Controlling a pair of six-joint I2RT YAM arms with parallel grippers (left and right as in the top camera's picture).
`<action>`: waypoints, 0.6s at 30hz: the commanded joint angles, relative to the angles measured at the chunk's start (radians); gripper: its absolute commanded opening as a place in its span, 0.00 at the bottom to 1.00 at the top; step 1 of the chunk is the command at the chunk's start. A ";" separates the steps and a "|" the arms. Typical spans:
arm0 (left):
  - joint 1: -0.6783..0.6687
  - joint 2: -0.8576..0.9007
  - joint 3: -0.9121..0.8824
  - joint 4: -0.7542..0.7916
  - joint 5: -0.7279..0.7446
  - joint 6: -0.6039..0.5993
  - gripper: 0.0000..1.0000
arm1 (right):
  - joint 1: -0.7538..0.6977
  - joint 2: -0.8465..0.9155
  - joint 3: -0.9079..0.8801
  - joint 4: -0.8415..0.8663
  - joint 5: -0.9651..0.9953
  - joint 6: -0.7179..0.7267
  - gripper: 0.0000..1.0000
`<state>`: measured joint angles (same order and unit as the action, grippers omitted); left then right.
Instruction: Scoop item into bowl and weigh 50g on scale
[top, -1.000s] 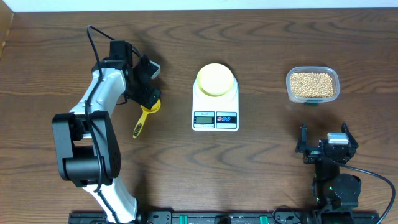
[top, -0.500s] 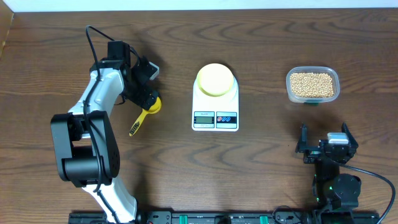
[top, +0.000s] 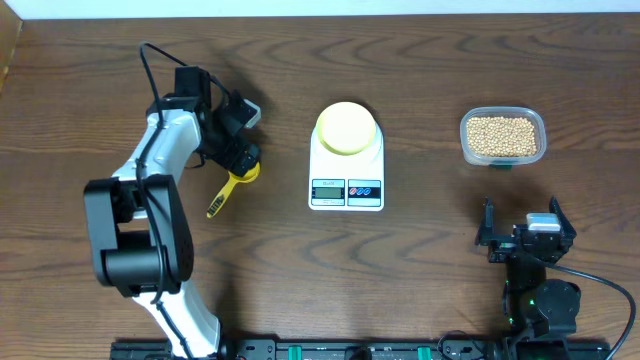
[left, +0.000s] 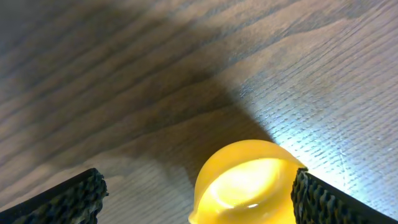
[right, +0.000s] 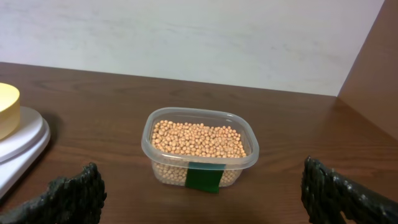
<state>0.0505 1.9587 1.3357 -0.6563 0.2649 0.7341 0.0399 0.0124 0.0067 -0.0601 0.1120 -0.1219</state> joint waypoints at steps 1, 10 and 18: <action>0.005 0.049 0.005 -0.003 0.010 0.011 0.98 | 0.007 -0.006 -0.001 -0.004 -0.002 -0.014 0.99; 0.005 0.058 0.005 0.000 -0.014 0.010 0.98 | 0.007 -0.006 -0.001 -0.004 -0.002 -0.014 0.99; 0.005 0.058 0.005 0.002 -0.014 0.010 0.98 | 0.007 -0.006 -0.001 -0.004 -0.002 -0.014 0.99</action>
<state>0.0505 2.0171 1.3357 -0.6533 0.2565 0.7341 0.0399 0.0124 0.0067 -0.0601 0.1120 -0.1219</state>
